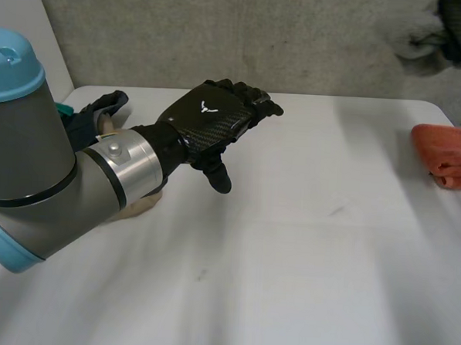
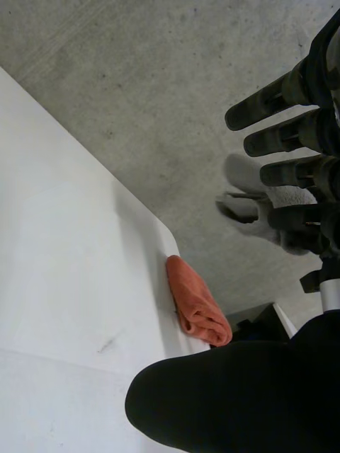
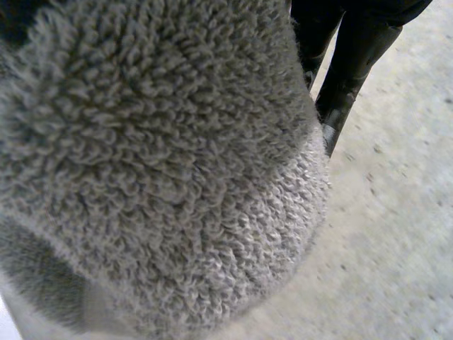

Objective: Fold the laundry.

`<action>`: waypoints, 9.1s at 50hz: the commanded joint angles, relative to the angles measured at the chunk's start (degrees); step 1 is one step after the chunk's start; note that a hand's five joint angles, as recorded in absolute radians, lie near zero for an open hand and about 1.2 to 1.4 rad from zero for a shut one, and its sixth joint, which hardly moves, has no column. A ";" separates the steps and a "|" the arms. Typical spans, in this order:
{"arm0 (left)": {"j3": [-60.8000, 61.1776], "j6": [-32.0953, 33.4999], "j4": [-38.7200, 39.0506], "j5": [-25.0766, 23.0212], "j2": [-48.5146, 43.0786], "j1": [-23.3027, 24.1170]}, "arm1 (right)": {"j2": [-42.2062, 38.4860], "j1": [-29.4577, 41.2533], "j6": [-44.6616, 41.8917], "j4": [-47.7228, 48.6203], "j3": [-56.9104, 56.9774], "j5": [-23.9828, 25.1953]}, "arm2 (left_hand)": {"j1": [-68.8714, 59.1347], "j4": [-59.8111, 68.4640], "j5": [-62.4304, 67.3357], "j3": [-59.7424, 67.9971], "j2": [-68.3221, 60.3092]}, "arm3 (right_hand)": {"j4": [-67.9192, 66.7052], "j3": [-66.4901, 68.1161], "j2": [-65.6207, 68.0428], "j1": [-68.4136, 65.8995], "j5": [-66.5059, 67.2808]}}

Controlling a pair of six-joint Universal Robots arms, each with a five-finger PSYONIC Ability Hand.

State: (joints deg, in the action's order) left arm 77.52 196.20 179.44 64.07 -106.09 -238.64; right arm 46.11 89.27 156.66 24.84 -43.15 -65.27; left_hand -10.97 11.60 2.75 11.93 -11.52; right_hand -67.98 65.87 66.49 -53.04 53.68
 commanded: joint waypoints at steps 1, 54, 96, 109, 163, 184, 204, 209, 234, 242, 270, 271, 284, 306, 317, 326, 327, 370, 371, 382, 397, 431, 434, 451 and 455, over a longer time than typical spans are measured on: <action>0.00 0.06 0.03 0.00 0.01 0.11 | -8.83 -8.04 3.47 8.53 2.55 6.72 | -0.59 -0.04 -1.19 -0.37 -0.04 | -12.02 14.13 13.51 -26.96 16.32; 1.58 -0.12 0.38 -0.09 3.87 0.90 | 12.33 -30.92 -20.44 -12.20 -18.11 -14.88 | -0.09 -0.55 -1.69 -0.88 0.47 | 57.98 -55.87 -56.49 43.04 -53.68; 0.44 36.54 10.30 17.31 -23.81 -20.47 | 30.27 8.64 -12.61 2.23 -67.50 4.19 | -69.03 68.40 67.25 68.07 -68.48 | 57.98 -55.87 -56.49 43.04 -53.68; 4.48 20.27 22.71 18.19 -1.14 -12.38 | 31.06 8.38 -12.43 1.61 -68.38 3.66 | -69.03 68.40 67.25 68.07 -68.48 | 57.98 -55.87 -56.49 43.04 -53.68; 10.88 0.67 12.78 18.63 2.47 -0.33 | 34.40 10.48 -6.72 -24.38 -55.56 -5.93 | -2.44 1.80 0.66 1.47 -1.89 | 57.98 -55.87 -56.49 43.04 -53.68; 2.03 7.00 19.81 20.48 -19.58 -0.77 | 32.73 25.33 -4.35 -17.38 -58.27 -7.67 | -4.96 4.33 3.19 4.00 -4.41 | 57.98 -55.87 -56.49 43.04 -53.68; -9.50 8.58 24.99 19.15 -29.97 -2.44 | 25.78 30.18 -6.10 -10.69 -57.31 -18.40 | -69.03 68.40 67.25 68.07 -68.48 | 57.98 -55.87 -56.49 43.04 -53.68; -7.83 9.28 30.34 26.97 -20.94 -5.34 | 27.97 29.56 -5.66 -10.69 -56.43 -21.03 | -69.03 68.40 67.25 68.07 -68.48 | 57.98 -55.87 -56.49 43.04 -53.68; -8.88 8.50 32.91 -4.73 -24.51 8.72 | 34.31 11.90 -6.28 -11.31 -47.82 -23.41 | -9.40 8.76 7.62 8.43 -8.84 | 57.98 -55.87 -56.49 43.04 -53.68; -6.68 7.62 32.20 -6.16 -21.53 8.99 | 34.22 3.20 -7.60 -14.20 -44.04 -22.45 | -1.43 0.79 -0.35 0.46 -0.87 | 57.98 -55.87 -56.49 43.04 -53.68; 12.75 5.42 18.05 24.08 -1.74 6.52 | 22.81 6.88 -18.75 -28.53 -34.02 1.55 | -11.86 11.22 10.08 10.89 -11.31 | 54.36 -52.25 -52.88 39.42 -50.07; 11.00 5.42 17.79 24.87 -4.45 7.22 | 20.79 6.88 -20.24 -28.62 -32.36 1.46 | -11.86 11.23 10.08 10.90 -11.31 | 54.19 -52.08 -52.71 39.26 -49.90; -5.88 9.63 13.57 29.88 -21.69 8.90 | 4.96 6.88 -26.41 -28.10 -24.70 2.43 | -14.88 14.24 13.10 13.91 -14.32 | 54.02 -51.91 -52.54 39.09 -49.73; -7.47 12.98 13.13 30.15 -12.66 8.98 | -3.67 6.62 -14.28 -21.95 -20.22 8.58 | -69.03 68.40 67.25 68.07 -68.48 | -12.02 14.13 13.51 -26.96 16.32; -7.56 13.42 13.30 29.80 0.61 8.90 | 16.97 6.01 -8.75 -22.20 -23.73 5.77 | -69.03 68.40 67.25 68.07 -68.48 | -12.02 14.13 13.51 -26.96 16.32; -7.12 13.42 12.78 29.44 12.04 4.51 | 39.57 4.25 -6.37 -30.90 -22.15 -0.12 | -69.03 68.40 67.25 68.07 -68.48 | -12.02 14.13 13.51 -26.96 16.32; -7.03 13.42 12.60 29.44 12.40 4.41 | 40.71 4.25 -6.37 -31.60 -21.98 -0.12 | -69.03 68.40 67.25 68.07 -68.48 | -12.02 14.13 13.51 -26.96 16.32; -37.11 11.66 40.73 23.29 -20.47 -3.14 | 11.37 15.32 -9.00 21.66 -9.67 -14.80 | -69.03 68.40 67.25 68.07 -68.48 | -12.02 14.13 13.51 -26.96 16.32; -35.35 11.57 40.38 23.20 -20.21 -3.23 | 11.28 15.41 -8.92 20.69 -9.93 -14.80 | -69.03 68.40 67.25 68.07 -68.48 | -12.02 14.13 13.51 -26.96 16.32; -6.17 11.66 39.15 23.29 -14.58 -3.32 | 10.14 15.76 -9.09 8.65 -22.40 -10.67 | -69.03 68.40 67.25 68.07 -68.48 | -12.02 14.13 13.51 -26.96 16.32; 16.78 14.64 22.55 23.55 -6.15 -1.30 | 12.68 16.90 -16.38 -16.56 -36.82 -13.83 | -69.03 68.40 67.25 68.07 -68.48 | -12.02 14.13 13.51 -26.96 16.32; 27.08 15.26 -15.00 26.98 13.19 9.86 | 37.30 14.62 -35.20 -50.42 -64.16 -16.03 | -20.49 19.85 18.71 19.52 -19.93 | -12.02 14.13 13.51 -26.96 16.32; 24.53 15.35 -10.71 26.98 13.28 9.08 | 37.21 13.83 -35.28 -49.37 -64.25 -16.03 | -4.41 3.78 2.64 3.45 -3.86 | -12.02 14.13 13.51 -26.96 16.32; 0.02 15.44 8.39 11.96 -12.10 -5.33 | 36.42 14.35 -35.11 -45.50 -64.60 -15.77 | -17.90 17.27 16.13 16.94 -17.35 | -12.02 14.13 13.51 -26.96 16.32; -12.18 14.39 6.11 5.74 -23.77 -8.50 | 35.11 14.53 -34.93 -44.88 -64.78 -15.94 | -21.94 21.30 20.16 20.97 -21.39 | -12.02 14.13 13.51 -26.96 16.32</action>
State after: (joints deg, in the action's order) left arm 82.06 211.64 188.90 78.65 -112.88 -242.62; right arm 82.67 103.45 121.53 -20.93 -107.77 -80.95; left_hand -23.04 22.95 13.13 22.91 -22.89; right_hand -68.20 67.93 67.07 -56.60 57.16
